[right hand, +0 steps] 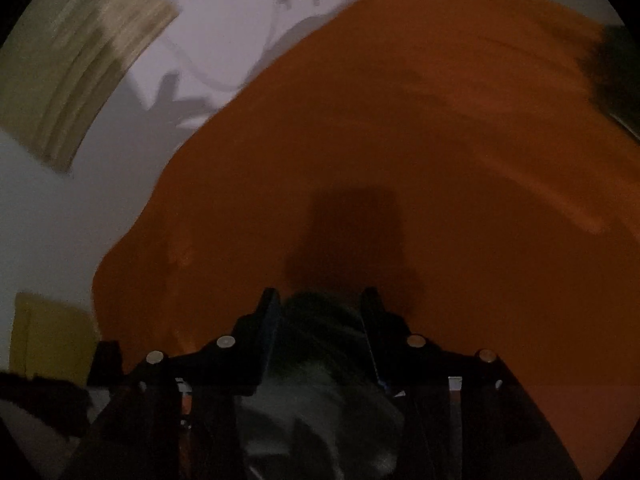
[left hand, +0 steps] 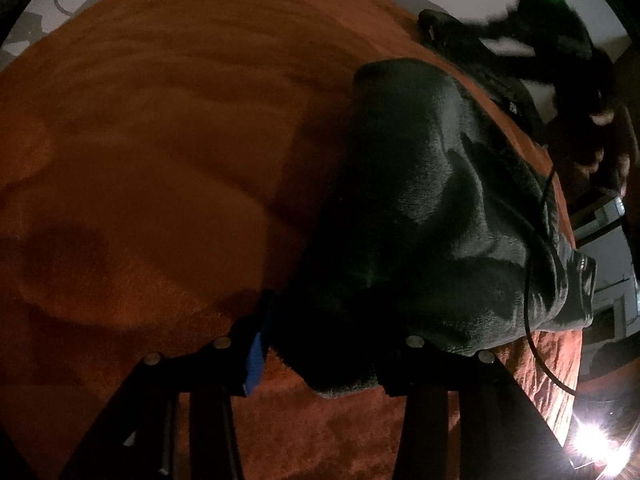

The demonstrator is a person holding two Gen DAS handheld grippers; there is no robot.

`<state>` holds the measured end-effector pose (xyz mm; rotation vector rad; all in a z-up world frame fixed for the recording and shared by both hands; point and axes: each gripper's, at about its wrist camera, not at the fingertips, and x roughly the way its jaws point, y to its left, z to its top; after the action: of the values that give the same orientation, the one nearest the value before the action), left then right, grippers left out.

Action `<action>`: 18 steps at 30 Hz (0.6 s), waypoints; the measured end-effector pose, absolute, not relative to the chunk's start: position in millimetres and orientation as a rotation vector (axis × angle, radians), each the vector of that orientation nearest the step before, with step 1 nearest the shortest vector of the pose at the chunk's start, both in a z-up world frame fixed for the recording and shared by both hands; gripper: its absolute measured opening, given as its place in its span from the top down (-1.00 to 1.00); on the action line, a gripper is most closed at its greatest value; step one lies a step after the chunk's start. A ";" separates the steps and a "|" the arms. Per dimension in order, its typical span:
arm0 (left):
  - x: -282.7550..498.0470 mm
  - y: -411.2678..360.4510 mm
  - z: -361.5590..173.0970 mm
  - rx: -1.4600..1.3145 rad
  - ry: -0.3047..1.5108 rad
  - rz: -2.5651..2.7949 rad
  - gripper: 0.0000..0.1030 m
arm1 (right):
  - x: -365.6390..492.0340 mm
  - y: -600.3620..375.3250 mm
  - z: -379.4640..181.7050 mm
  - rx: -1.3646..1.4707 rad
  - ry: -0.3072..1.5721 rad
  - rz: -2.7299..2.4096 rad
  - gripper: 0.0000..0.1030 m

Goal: Fold clothes

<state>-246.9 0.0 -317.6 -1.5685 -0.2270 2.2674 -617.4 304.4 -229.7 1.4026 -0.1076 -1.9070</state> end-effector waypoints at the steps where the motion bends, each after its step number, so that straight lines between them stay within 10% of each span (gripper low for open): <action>1: -246.8 -0.1 -317.6 -1.569 -0.228 2.267 0.13 | -616.3 287.0 -234.2 1.418 -0.040 -1.859 0.24; 4: -246.6 -0.7 -317.6 -1.571 -0.230 2.265 0.12 | -606.7 246.0 -261.9 1.514 0.208 -1.788 0.25; 7: -248.9 3.2 -318.0 -1.568 -0.245 2.267 0.12 | -605.8 241.2 -273.4 1.529 0.292 -1.846 0.82; 18: -243.4 -6.8 -292.1 -1.549 -0.289 2.281 0.12 | -616.4 303.0 -258.7 1.501 -0.081 -2.070 1.00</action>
<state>-243.4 -6.8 -292.1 -1.5491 -0.2890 2.2808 -616.4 303.0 -258.7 1.5012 -0.0812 -2.0701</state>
